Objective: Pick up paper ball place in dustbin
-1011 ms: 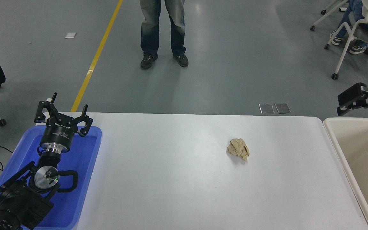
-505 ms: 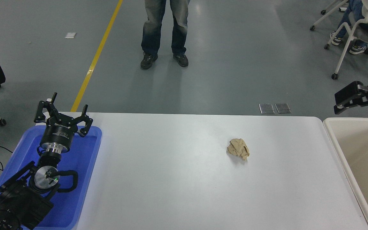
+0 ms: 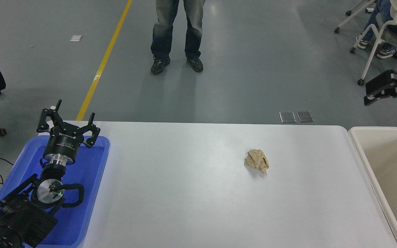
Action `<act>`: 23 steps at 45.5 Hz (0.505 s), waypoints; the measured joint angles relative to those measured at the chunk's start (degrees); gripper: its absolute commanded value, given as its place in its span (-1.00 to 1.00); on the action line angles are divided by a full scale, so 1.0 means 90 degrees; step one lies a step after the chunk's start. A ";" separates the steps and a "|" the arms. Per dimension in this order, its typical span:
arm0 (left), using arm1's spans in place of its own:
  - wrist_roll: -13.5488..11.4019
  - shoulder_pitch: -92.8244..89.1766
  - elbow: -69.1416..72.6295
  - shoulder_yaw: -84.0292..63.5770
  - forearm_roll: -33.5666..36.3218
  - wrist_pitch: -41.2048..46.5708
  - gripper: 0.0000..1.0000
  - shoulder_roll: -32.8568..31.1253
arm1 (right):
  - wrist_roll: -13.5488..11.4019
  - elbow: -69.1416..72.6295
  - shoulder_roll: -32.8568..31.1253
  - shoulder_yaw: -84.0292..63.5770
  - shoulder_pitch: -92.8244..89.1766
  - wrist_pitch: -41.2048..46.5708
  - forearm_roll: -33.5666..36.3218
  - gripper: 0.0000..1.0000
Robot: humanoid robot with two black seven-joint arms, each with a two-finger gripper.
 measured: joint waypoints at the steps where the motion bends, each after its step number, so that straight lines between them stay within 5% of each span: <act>1: 0.0000 0.0000 0.0000 0.0000 0.0001 -0.0001 1.00 0.0000 | 0.0000 -0.0019 0.0037 0.0044 -0.0036 0.0000 0.0000 1.00; 9: 0.0000 0.0000 -0.0001 0.0000 0.0004 -0.0002 1.00 0.0000 | 0.0004 -0.0256 0.0477 0.0576 -0.0546 -0.0086 0.0003 1.00; 23: 0.0000 0.0000 -0.0002 0.0000 0.0002 -0.0001 1.00 0.0000 | -0.0004 -0.0589 0.1601 0.1069 -0.1578 -0.1785 -0.0006 1.00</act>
